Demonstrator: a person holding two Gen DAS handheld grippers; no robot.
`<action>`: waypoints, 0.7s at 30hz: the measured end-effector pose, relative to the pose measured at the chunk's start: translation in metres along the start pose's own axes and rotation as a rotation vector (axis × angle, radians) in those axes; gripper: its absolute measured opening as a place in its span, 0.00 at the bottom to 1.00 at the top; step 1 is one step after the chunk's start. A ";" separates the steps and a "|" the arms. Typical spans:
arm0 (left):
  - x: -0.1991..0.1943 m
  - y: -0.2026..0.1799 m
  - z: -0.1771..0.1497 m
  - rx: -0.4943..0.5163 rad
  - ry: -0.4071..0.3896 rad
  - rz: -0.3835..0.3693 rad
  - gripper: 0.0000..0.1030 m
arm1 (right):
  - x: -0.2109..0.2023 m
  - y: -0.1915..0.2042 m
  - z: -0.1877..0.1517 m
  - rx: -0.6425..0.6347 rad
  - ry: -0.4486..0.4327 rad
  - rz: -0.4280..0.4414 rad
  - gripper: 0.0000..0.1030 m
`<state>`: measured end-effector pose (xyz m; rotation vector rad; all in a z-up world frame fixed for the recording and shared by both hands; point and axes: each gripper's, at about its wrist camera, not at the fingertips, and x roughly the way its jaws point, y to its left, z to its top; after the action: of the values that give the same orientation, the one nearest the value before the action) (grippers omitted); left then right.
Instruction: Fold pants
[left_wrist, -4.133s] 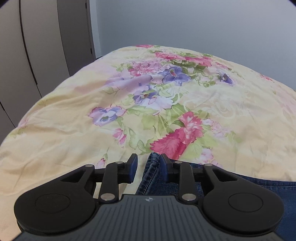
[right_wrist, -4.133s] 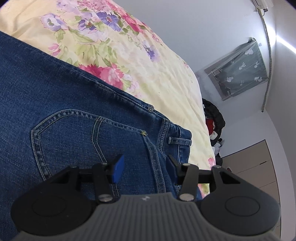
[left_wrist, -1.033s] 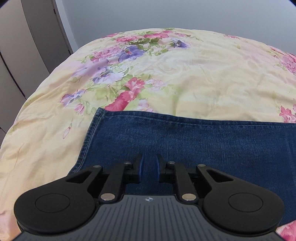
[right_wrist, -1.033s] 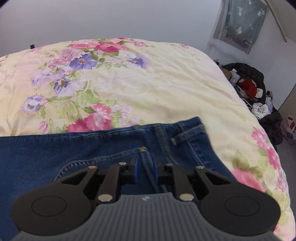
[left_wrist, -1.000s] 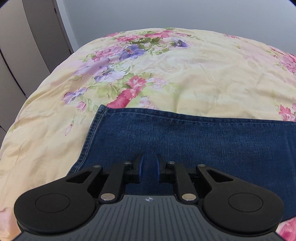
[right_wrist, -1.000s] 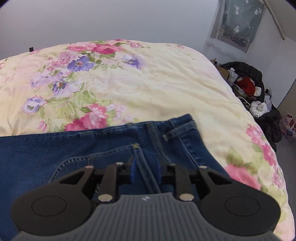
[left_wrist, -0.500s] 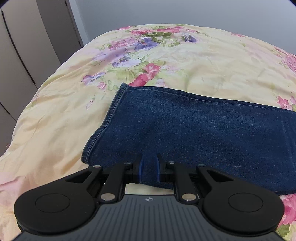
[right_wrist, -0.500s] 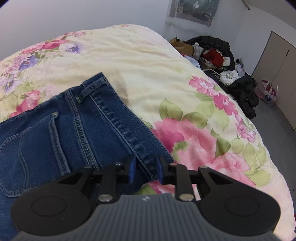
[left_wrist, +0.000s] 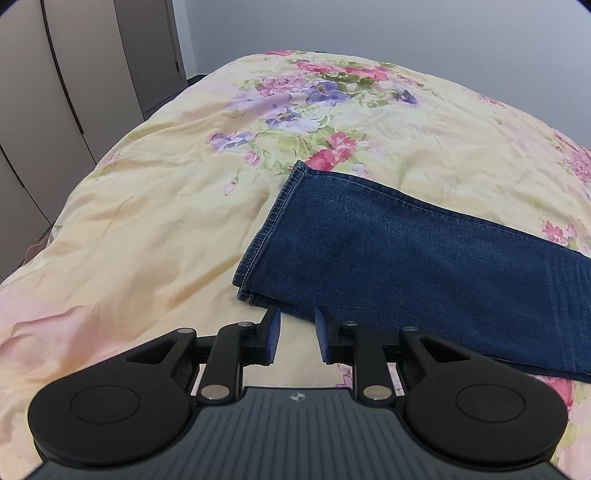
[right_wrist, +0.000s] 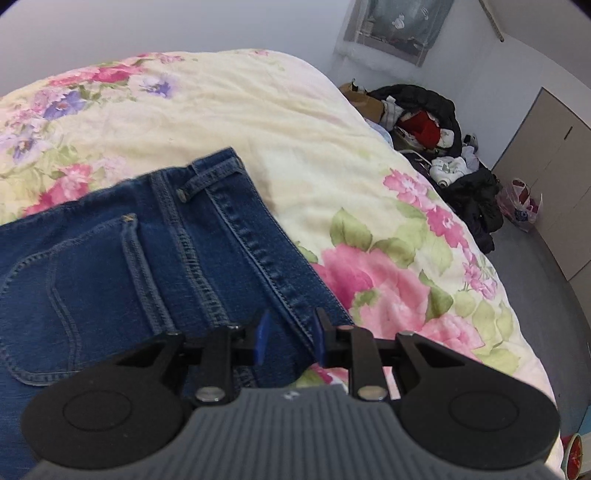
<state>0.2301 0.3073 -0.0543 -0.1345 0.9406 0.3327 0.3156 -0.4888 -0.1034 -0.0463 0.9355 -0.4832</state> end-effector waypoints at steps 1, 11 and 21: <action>-0.004 0.002 0.000 -0.002 -0.004 -0.006 0.29 | -0.011 0.009 0.001 -0.021 -0.008 0.021 0.19; -0.070 0.026 0.018 0.037 -0.020 -0.043 0.33 | -0.097 0.124 -0.020 -0.251 -0.054 0.224 0.23; -0.128 0.058 0.049 0.068 -0.094 -0.041 0.46 | -0.120 0.184 -0.049 -0.286 -0.049 0.319 0.24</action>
<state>0.1790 0.3459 0.0801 -0.0747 0.8546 0.2668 0.2870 -0.2664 -0.0864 -0.1646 0.9380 -0.0509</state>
